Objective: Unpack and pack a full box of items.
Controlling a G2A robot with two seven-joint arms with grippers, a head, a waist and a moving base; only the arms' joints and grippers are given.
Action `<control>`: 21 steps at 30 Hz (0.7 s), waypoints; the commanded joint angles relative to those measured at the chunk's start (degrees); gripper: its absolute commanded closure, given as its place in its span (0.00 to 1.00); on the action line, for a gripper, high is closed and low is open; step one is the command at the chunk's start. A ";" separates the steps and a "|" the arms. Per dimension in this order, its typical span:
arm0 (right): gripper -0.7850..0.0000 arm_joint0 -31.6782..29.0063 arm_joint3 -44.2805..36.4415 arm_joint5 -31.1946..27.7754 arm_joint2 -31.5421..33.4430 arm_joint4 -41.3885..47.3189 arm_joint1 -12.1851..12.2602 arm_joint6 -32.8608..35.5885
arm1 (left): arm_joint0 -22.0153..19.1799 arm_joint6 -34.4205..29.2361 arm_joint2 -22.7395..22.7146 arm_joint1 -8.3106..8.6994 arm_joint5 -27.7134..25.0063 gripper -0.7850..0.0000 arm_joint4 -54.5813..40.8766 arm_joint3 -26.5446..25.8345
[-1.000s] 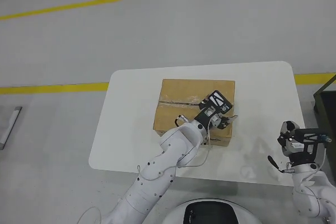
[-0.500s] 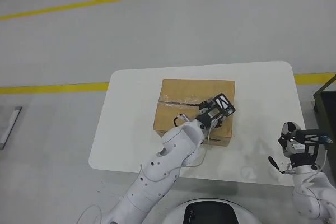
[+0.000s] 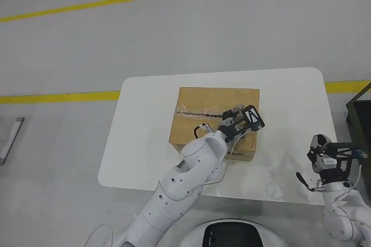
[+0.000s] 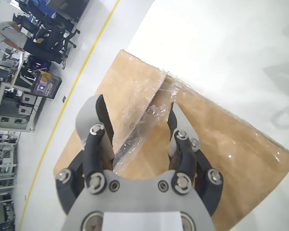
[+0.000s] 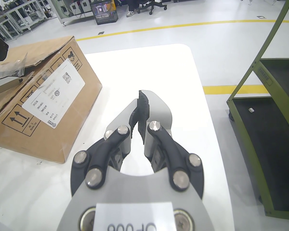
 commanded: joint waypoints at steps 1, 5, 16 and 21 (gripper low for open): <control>1.00 0.11 0.15 -0.07 0.04 -0.02 -0.03 0.01 | -0.01 0.21 -0.03 -0.11 0.17 0.44 0.55 0.37; 1.00 0.40 0.64 -0.39 -0.06 1.39 -0.14 0.24 | -0.03 0.71 -0.16 -0.32 0.50 0.53 1.44 0.88; 1.00 1.12 1.24 -0.66 -0.58 1.68 -0.35 0.60 | 0.26 1.70 -1.50 -0.81 1.62 1.00 2.25 1.11; 1.00 1.28 1.33 -0.61 -0.85 1.47 -0.43 0.77 | 0.59 2.17 -2.48 -0.99 2.22 1.00 1.86 1.04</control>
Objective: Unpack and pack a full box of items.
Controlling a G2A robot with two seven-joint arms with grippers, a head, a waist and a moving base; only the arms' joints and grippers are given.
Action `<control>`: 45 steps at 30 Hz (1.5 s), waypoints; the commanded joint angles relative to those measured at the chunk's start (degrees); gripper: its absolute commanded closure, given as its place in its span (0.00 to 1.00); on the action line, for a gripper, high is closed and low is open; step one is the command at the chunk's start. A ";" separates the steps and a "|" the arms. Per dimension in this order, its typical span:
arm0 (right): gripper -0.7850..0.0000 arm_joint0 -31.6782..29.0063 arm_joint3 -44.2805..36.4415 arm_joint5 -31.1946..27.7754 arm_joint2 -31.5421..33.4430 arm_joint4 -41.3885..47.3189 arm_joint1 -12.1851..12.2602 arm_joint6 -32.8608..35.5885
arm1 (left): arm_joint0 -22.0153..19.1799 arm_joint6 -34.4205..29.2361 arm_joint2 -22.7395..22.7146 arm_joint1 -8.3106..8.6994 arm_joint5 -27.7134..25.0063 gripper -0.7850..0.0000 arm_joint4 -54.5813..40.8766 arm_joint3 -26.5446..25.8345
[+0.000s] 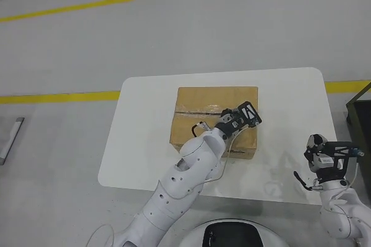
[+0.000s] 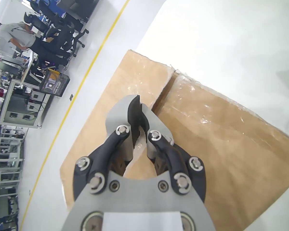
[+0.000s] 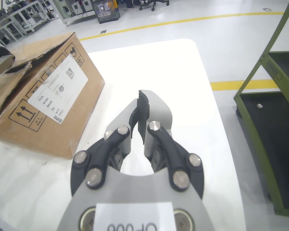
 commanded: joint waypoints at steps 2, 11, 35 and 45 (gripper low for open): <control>1.00 0.09 -0.02 -0.05 -0.12 -0.03 -0.05 0.10 | 0.59 0.53 -1.08 -0.20 0.87 1.00 -2.40 -0.49; 1.00 0.44 -0.45 -0.35 0.15 0.04 -0.12 0.45 | 1.39 0.38 -3.77 -0.83 3.06 1.00 -8.52 -4.14; 1.00 0.52 -1.36 -0.81 0.33 -0.47 -0.34 0.72 | -1.85 1.14 -18.78 1.19 4.35 1.00 2.08 -10.27; 1.00 0.56 -1.44 -0.74 0.00 1.54 -0.57 0.98 | -0.24 1.53 -26.96 3.20 2.25 1.00 11.34 -14.41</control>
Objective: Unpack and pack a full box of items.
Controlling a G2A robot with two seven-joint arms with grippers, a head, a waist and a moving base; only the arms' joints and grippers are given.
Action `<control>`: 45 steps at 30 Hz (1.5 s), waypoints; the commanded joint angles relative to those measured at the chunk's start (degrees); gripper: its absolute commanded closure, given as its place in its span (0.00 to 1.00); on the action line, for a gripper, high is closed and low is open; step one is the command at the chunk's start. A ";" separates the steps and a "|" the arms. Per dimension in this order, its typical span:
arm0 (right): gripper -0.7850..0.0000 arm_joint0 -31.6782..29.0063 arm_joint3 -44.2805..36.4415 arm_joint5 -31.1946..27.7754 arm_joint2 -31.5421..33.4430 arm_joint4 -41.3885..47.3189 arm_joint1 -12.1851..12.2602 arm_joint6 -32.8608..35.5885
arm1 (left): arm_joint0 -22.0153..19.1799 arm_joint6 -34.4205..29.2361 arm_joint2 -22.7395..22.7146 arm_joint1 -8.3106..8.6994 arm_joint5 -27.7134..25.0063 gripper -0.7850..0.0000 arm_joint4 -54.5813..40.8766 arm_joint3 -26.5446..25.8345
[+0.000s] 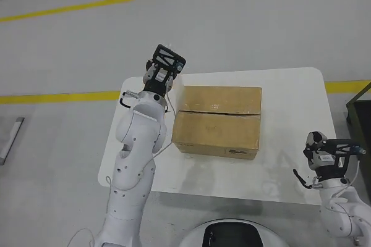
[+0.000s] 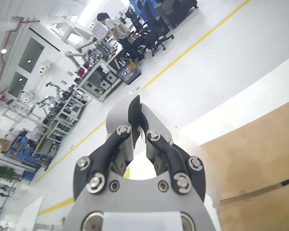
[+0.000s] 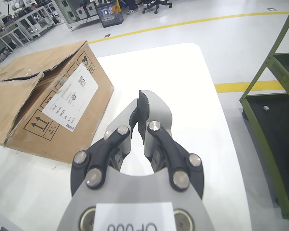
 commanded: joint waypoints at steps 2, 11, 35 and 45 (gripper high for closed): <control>1.00 0.20 -0.04 -0.01 -0.35 0.05 -0.06 0.23 | 0.98 -0.23 -2.27 0.56 -0.50 1.00 2.52 -1.84; 1.00 0.70 0.03 -0.08 -1.21 -0.03 -0.21 0.29 | 4.09 -1.05 -6.72 1.61 -0.84 1.00 6.32 -3.43; 1.00 -0.65 -0.70 -0.11 -1.03 0.11 -0.44 0.24 | 6.60 -3.30 -11.65 3.02 4.31 0.00 14.40 0.46; 1.00 -0.41 -0.72 -0.23 -0.79 -0.30 -0.48 0.29 | 9.42 -3.25 -9.00 3.00 -0.39 0.00 12.05 -2.21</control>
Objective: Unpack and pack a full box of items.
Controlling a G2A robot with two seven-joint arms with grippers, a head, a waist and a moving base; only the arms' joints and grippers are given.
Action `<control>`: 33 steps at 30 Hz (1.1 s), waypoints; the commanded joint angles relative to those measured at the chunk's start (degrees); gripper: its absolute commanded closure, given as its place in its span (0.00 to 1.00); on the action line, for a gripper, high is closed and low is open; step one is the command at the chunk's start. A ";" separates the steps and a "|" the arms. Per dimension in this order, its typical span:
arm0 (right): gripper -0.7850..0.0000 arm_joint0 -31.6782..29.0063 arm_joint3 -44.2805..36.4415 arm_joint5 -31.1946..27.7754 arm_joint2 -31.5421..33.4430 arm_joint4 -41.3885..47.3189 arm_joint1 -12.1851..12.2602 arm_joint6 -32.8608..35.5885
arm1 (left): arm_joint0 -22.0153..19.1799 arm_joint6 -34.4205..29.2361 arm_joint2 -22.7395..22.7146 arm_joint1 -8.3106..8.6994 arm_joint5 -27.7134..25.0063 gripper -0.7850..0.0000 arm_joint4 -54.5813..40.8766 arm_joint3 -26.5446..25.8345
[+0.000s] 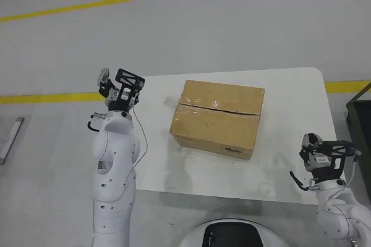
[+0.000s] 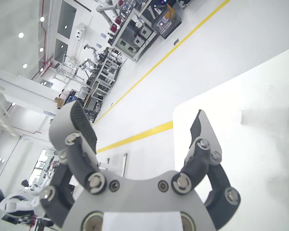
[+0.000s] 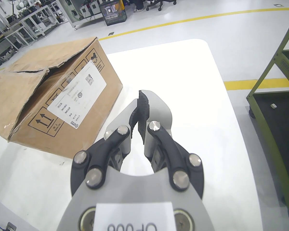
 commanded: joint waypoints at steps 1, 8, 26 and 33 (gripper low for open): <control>1.00 0.15 0.03 0.08 0.14 -0.32 0.01 0.01 | 1.06 -0.41 0.98 -0.06 -1.01 0.18 -0.49 -0.68; 1.00 1.12 -0.06 -1.63 0.59 -4.97 0.27 -1.38 | 5.30 -2.59 3.11 0.02 -4.46 1.00 -0.24 -2.18; 1.00 3.83 0.59 -4.98 -0.75 -10.88 0.54 -3.22 | 9.38 -0.75 3.21 0.73 -9.47 1.00 1.20 -1.74; 1.00 3.98 0.78 -4.79 -0.57 -10.56 0.52 -3.21 | 9.76 0.10 3.21 0.73 -9.28 1.00 0.39 -1.42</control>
